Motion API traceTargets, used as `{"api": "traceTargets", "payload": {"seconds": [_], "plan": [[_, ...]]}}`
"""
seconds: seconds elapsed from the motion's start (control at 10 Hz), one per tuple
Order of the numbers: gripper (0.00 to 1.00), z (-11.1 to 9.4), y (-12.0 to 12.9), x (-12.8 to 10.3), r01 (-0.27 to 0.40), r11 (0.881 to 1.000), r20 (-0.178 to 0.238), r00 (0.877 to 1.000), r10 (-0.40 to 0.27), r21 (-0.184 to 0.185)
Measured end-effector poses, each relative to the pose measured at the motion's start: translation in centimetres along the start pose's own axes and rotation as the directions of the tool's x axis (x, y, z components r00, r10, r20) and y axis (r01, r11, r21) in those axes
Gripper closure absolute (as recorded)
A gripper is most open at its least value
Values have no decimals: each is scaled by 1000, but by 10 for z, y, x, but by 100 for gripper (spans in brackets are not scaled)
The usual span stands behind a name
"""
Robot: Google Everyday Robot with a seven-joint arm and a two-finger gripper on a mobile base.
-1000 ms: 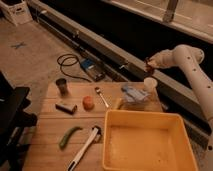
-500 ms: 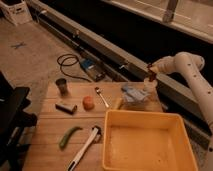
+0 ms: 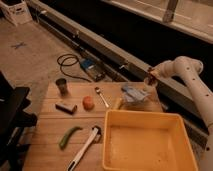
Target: Place grapes in paper cup
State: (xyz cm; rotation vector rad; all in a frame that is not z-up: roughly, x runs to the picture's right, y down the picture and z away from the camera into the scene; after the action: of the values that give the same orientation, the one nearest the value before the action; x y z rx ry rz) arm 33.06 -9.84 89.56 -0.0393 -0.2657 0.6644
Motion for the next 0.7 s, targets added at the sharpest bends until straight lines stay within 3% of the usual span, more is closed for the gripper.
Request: {"api": "traceTargets", "payload": {"seconds": [0.4,0.7], "plan": [[55,10,11,13,-28,999,-9,1000,27,-27],[31,14,23,13,-29,998,-6,1000,29,-51]]}}
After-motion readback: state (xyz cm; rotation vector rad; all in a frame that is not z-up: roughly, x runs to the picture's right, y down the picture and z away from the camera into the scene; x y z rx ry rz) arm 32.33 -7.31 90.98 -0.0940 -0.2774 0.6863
